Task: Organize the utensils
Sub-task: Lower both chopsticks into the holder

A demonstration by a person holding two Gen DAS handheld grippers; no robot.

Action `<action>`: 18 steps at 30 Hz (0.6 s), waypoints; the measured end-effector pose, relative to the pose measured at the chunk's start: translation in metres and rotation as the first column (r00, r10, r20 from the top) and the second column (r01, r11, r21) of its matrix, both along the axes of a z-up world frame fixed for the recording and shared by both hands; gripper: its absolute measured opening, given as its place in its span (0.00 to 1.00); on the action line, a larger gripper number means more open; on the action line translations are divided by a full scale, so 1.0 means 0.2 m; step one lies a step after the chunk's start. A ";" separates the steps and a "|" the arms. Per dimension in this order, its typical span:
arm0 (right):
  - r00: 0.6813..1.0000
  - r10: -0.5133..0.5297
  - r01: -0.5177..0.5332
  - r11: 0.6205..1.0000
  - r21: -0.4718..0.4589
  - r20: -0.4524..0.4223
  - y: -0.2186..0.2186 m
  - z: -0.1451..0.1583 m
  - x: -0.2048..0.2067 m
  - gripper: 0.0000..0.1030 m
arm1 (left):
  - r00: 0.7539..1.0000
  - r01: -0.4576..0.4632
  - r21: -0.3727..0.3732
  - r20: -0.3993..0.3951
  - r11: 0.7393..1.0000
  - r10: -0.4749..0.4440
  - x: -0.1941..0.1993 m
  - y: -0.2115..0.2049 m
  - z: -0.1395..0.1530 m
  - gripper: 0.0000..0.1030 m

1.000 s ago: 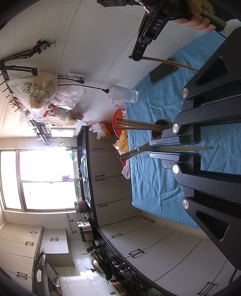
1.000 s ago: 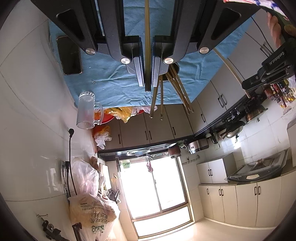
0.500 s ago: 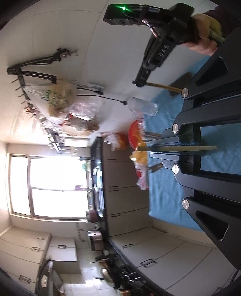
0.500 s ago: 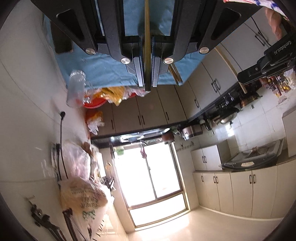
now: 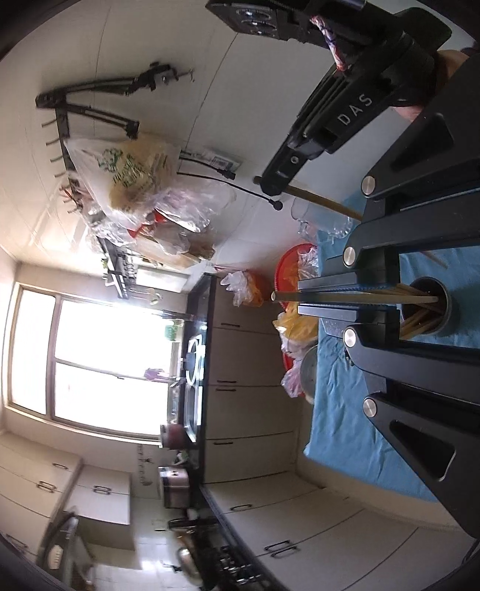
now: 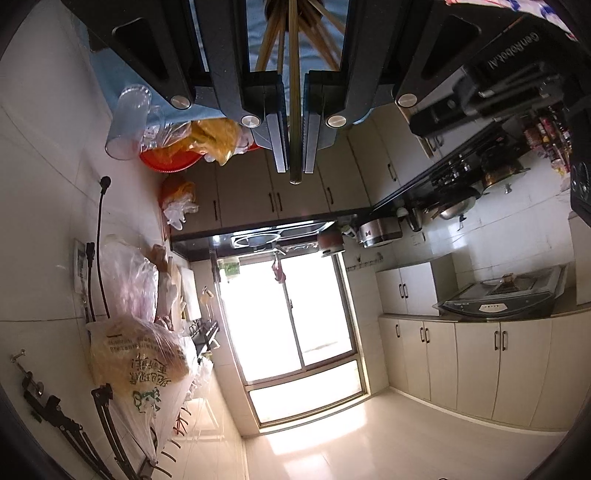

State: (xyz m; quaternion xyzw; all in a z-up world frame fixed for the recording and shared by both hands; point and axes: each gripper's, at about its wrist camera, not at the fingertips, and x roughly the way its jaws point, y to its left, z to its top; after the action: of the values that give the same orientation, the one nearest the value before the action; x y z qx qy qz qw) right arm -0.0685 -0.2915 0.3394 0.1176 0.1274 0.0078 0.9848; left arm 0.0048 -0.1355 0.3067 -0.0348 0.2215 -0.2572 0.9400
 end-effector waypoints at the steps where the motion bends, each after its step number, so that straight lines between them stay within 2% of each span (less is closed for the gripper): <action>1: 1.000 -0.005 0.005 1.000 0.008 -0.002 -0.01 -0.02 0.03 0.07 | 1.000 -0.003 -0.001 -0.009 1.000 0.003 0.03 0.00 -0.02 0.05; 10: 0.998 -0.025 0.029 0.997 0.065 -0.065 -0.07 -0.22 0.22 0.07 | 0.998 0.006 0.017 -0.058 1.000 -0.005 0.16 -0.04 -0.19 0.05; 18: 0.991 0.014 -0.005 0.998 0.067 -0.135 -0.06 -0.37 0.26 0.07 | 0.995 0.031 0.050 -0.097 0.998 -0.026 0.16 -0.07 -0.30 0.05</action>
State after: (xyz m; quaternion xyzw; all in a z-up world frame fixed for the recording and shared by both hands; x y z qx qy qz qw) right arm -0.0155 -0.3038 0.2646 0.1497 0.1941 0.0086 0.9695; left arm 0.0376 -0.1491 0.2471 -0.0197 0.2734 -0.2628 0.9251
